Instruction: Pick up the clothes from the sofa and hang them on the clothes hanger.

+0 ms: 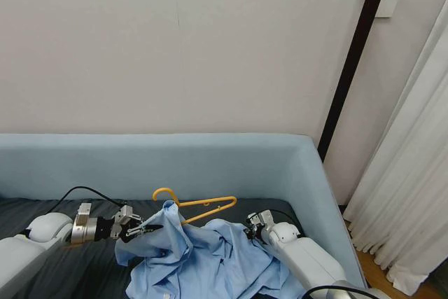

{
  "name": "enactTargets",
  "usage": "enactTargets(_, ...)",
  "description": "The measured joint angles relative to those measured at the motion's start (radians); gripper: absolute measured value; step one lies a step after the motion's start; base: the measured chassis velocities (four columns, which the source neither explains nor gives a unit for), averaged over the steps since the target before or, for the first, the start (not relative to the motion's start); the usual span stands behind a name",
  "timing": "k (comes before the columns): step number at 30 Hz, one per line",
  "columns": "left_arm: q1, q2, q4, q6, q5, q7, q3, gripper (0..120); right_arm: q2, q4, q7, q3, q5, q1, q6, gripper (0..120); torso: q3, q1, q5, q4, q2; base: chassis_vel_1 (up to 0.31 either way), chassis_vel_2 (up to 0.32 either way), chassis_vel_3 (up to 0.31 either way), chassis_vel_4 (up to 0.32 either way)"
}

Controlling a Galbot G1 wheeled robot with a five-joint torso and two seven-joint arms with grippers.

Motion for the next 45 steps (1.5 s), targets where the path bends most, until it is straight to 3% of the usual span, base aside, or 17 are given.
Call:
enactTargets(9,0.003,0.004,0.003,0.0,-0.009,0.002,-0.012,1,-0.033,0.065,0.024,0.002,0.036,-0.019,-0.002,0,0.0,0.0,0.0001,0.0001,0.0,0.0,0.0,0.0,0.0)
enactTargets(22,0.011,-0.005,0.0,0.003,-0.02,0.011,-0.016,1,-0.24,0.467,0.137,0.032,0.132,-0.113,-0.037,0,0.0,0.0,0.0,-0.0001,0.0,0.0,0.0,0.0,0.0)
enactTargets(45,0.046,0.053,-0.022,0.016,0.0,0.022,-0.069,1,-0.436,0.928,0.24,0.176,0.146,-0.222,-0.01,0,0.0,0.0,0.0001,-0.0001,0.0,0.0,0.0,0.0,0.0)
